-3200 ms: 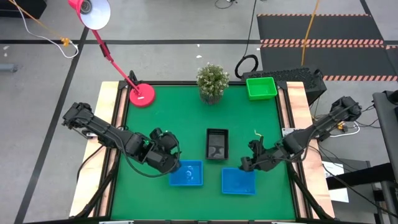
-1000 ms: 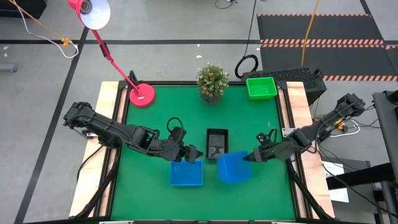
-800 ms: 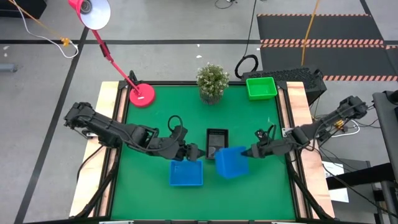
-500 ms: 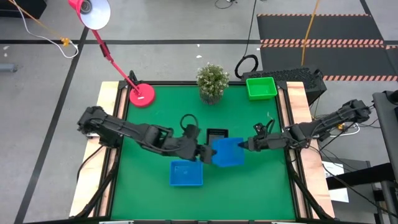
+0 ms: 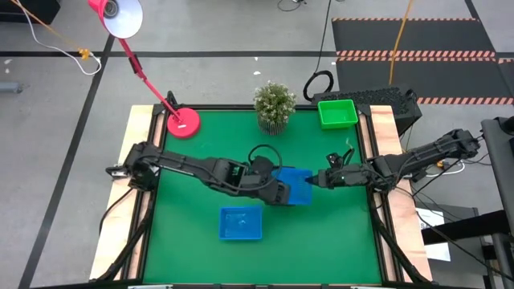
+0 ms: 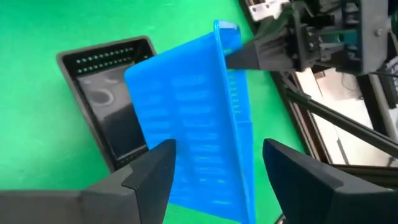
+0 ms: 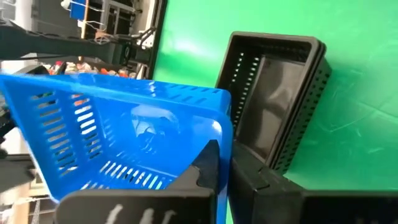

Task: Stack baskets by color
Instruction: Stack the right blue bin on the left stacked blue bins

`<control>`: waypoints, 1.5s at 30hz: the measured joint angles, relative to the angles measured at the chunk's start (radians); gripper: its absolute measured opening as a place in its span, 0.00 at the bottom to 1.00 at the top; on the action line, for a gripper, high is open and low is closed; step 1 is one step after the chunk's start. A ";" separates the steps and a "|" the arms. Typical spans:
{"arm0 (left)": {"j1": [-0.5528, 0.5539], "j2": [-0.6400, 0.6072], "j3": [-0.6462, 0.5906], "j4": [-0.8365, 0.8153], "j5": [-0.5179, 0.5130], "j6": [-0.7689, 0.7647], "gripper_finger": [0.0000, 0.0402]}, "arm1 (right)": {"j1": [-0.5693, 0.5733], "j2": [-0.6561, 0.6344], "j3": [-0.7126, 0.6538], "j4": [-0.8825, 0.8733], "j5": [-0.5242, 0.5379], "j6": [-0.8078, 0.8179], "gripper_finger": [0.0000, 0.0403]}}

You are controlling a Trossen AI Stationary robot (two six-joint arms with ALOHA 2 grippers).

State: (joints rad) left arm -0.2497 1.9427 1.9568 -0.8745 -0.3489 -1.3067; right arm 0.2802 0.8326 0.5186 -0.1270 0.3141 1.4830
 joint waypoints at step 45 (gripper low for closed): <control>0.016 -0.156 0.000 -0.201 0.183 0.053 0.02 | 0.002 -0.176 0.002 0.201 -0.262 -0.229 0.76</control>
State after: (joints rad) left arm -0.2339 1.7862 1.9564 -1.0756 -0.1655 -1.2542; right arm 0.2825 0.6567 0.5201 0.0742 0.0523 1.2545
